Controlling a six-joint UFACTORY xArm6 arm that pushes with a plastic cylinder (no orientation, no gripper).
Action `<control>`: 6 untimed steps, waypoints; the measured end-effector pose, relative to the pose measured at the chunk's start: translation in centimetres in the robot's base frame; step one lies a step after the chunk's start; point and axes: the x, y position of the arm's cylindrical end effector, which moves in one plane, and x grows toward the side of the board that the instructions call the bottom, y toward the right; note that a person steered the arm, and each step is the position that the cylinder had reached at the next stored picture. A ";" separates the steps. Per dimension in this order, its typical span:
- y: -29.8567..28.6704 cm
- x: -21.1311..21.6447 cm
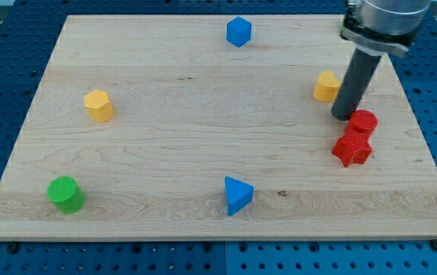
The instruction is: Slide the red circle towards red star
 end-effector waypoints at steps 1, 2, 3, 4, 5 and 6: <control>0.2 -0.8; 2.8 -1.1; 4.5 -1.1; 4.3 -0.4; 2.3 0.1; 0.5 0.2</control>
